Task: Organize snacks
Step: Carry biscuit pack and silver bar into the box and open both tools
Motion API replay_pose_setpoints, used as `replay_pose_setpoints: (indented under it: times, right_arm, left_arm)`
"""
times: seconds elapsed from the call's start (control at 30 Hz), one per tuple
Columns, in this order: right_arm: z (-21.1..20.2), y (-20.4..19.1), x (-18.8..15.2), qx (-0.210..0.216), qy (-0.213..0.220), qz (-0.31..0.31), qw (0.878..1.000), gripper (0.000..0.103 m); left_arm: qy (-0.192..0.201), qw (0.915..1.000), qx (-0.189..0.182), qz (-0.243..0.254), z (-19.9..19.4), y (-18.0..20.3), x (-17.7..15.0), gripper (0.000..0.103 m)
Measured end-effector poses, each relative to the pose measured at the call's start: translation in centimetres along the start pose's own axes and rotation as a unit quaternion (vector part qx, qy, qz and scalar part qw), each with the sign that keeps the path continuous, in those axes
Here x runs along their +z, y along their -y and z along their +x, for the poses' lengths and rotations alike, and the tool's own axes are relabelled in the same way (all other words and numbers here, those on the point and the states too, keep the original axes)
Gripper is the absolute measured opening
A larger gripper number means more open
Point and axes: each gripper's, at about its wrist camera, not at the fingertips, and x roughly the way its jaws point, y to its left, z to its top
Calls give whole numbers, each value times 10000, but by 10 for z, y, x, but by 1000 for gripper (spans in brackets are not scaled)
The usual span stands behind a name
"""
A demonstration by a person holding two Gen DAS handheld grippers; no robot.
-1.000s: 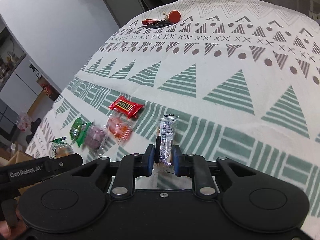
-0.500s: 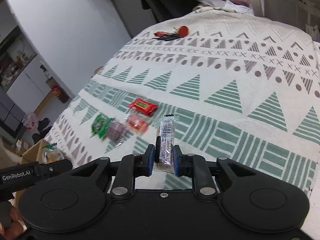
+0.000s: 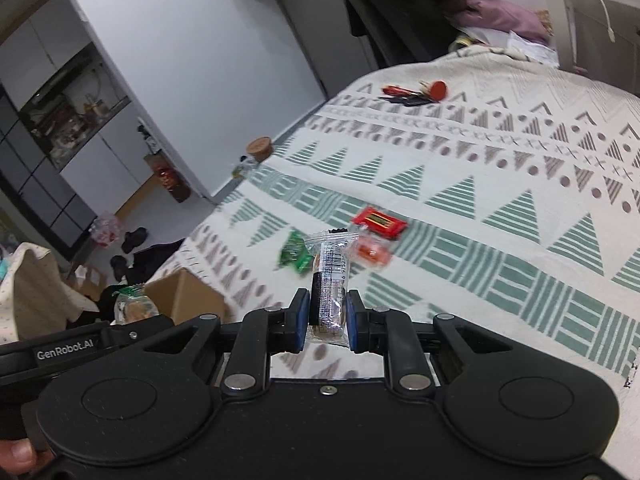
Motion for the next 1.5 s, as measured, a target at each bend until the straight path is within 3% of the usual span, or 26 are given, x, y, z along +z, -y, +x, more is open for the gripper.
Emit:
replay_pose_setpoints:
  times: [0.47, 0.77, 1.07, 1.5]
  right_arm:
    - [-22, -57, -12, 305, 41, -227, 9993, 19]
    - [-26, -97, -18, 427, -2, -400, 9983, 19]
    - [-13, -131, -22, 580, -39, -462, 9972, 19]
    - [27, -165, -32, 735, -396, -463, 9954, 19]
  left_arm:
    - [230, 9993, -14, -292, -50, -37, 3, 49]
    - [343, 9971, -12, -684, -75, -81, 12, 49]
    - [480, 9940, 117, -971, -93, -130, 31, 49]
    - [319, 9909, 206, -1295, -86, -169, 38, 49]
